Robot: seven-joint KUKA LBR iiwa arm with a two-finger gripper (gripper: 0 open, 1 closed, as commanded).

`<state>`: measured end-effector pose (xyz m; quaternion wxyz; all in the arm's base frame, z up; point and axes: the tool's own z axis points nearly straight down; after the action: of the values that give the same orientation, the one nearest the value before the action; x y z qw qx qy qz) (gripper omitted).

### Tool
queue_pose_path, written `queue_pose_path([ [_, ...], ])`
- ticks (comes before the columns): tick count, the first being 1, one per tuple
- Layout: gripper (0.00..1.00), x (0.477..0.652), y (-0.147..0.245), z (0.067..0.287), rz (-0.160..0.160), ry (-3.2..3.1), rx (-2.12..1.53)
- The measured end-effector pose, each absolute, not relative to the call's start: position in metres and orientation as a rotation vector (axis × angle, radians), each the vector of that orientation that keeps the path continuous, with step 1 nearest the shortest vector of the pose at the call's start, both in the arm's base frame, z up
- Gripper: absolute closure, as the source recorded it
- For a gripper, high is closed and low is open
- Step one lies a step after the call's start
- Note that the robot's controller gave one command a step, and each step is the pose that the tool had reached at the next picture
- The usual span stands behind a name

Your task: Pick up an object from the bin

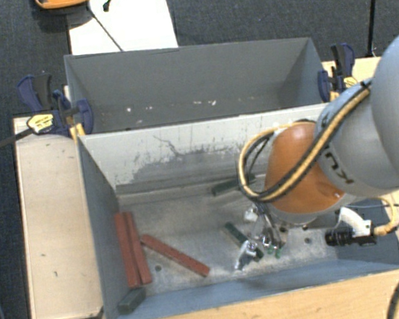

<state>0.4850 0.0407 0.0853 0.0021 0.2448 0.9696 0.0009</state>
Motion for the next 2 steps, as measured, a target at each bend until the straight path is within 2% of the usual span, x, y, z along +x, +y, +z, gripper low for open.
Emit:
queue_pose_path([
  [1,1.00,0.4897,0.0474,0.0744,0.005,3.012,0.821],
  [2,1.00,0.4897,0.0474,0.0744,0.005,3.012,0.822],
])
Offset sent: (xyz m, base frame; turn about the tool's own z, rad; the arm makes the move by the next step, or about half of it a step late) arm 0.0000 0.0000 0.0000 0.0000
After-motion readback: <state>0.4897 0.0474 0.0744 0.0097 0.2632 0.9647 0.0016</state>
